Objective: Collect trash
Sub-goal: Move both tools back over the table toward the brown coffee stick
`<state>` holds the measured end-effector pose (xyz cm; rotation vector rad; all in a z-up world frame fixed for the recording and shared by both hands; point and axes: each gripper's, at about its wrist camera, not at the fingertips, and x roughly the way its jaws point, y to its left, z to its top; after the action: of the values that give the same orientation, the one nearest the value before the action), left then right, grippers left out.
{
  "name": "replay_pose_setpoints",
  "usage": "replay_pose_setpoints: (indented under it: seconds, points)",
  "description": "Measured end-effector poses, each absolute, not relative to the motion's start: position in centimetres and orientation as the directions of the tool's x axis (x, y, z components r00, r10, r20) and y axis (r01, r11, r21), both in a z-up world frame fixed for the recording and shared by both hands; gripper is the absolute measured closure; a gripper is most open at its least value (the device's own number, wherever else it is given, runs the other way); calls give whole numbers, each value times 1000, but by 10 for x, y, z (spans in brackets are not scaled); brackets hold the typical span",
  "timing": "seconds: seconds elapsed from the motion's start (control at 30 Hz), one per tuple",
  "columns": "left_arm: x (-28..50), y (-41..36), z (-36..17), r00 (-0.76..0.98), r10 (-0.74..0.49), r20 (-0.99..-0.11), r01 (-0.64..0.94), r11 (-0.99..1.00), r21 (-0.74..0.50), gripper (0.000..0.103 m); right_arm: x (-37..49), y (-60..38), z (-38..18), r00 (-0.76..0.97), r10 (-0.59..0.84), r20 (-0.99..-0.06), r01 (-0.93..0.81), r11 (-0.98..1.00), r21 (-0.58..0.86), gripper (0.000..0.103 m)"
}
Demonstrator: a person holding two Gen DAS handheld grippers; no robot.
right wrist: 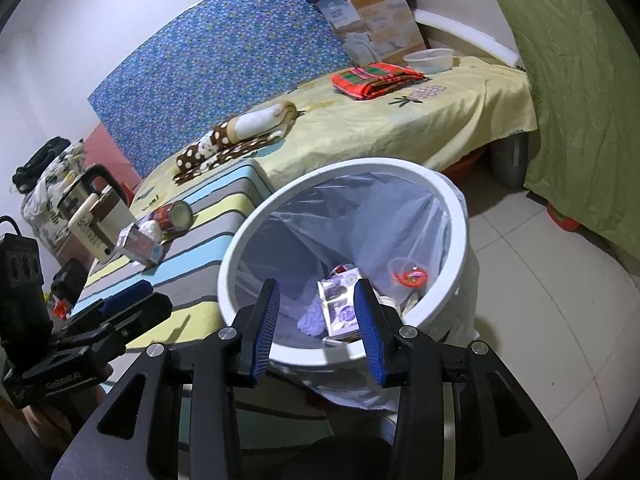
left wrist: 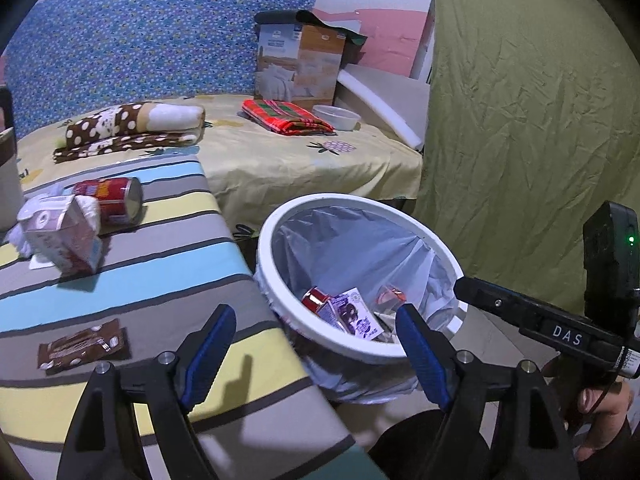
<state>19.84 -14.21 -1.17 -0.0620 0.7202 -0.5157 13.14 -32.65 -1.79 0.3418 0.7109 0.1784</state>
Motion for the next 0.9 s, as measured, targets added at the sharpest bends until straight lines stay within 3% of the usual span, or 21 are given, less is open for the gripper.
replay_pose_setpoints:
  seconds: [0.6,0.9]
  points:
    - [163,-91,6,701,-400,-590,336,915,-222,23,115,-281,-3,735,327,-594,-165,936,311,62]
    - [149,-61,4,729,-338,-595,264,941,-212,30,112,-258,-1,720,381,-580,-225,919,324,62]
